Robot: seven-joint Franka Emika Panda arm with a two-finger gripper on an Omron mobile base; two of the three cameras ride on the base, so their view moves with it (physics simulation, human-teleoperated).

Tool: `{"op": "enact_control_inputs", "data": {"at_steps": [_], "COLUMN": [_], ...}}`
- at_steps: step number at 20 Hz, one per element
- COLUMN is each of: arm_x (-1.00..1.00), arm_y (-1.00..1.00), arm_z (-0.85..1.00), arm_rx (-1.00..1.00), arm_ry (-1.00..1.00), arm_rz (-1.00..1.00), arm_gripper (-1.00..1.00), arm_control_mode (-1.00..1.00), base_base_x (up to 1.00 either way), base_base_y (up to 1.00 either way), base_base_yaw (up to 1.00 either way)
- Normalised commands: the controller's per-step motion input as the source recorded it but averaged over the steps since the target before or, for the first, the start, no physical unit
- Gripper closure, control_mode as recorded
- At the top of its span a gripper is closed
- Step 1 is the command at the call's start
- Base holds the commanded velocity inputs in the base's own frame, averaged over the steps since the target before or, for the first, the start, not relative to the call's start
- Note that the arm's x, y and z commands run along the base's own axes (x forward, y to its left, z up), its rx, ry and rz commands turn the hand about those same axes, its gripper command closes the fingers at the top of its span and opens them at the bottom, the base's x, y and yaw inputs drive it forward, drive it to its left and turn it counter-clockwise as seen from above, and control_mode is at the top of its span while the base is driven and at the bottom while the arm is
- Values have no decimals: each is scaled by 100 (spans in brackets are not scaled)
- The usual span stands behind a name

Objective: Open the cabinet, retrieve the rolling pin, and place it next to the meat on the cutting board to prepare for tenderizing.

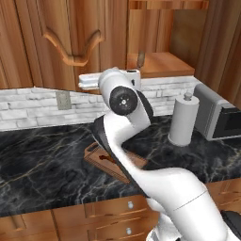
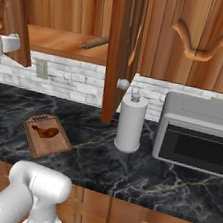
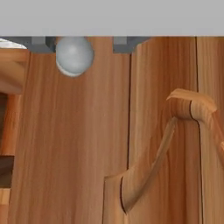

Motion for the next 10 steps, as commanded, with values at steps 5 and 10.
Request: {"op": "enact_control_inputs", "data": {"at_steps": [5,10], "arm_x": [-79,-75], "arm_y": [74,60], "arm_z": [-27,-20], "arm_rx": [0,0], "arm_ry": [4,1], "arm_rz": [0,2], "arm_gripper": [100,-100], "arm_control_mode": [-100,-100], "base_base_x": [0,0], "base_base_y": [0,0], "base_base_yaw": [0,0]}}
